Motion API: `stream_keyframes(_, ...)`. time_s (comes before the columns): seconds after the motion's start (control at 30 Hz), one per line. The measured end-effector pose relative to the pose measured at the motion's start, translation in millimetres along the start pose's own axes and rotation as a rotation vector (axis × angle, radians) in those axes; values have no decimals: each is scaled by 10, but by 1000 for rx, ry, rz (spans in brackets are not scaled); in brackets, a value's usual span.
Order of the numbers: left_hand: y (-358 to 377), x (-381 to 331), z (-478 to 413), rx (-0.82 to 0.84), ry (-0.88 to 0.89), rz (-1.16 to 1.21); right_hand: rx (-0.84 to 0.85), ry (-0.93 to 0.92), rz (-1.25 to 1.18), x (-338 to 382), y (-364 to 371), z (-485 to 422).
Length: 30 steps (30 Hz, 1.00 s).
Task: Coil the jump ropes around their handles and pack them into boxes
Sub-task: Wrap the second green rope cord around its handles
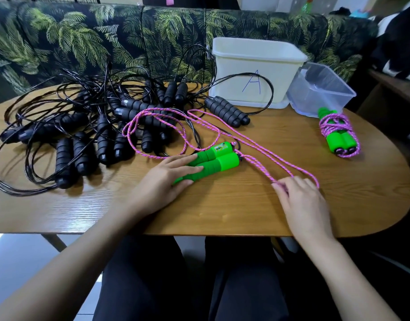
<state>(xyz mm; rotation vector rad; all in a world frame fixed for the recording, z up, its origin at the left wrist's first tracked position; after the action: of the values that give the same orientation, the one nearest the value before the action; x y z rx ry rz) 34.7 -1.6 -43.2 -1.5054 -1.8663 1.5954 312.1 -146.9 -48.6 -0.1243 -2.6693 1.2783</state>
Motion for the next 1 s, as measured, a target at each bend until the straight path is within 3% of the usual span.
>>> stream_keyframes(0.13,67,-58,-16,-56,-64,2,-15,-89,99,495,-22,148)
stream_keyframes(0.33,53,-70,-18,-39,-79,-19,-27,-184,37,1155,38,339)
stream_keyframes(0.77,-87,-291,-81,74,-285,32,-33,-247,-7,1600,-5,499)
stream_keyframes(1.0,-114,-330,-163,95,-271,-24,-21,-289,-35,1572,16,483)
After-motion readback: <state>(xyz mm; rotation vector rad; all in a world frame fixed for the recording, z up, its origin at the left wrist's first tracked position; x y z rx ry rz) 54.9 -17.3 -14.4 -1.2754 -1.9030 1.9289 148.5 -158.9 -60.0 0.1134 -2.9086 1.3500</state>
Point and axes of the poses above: each hand's wrist, its own z-axis away from the middle knuckle, its own y-axis out of the palm, x = y × z, the point moved 2 cm from there along -z, towards the middle knuckle, and after that the axes turned 2 degrees about z, right-handed, at the moved point
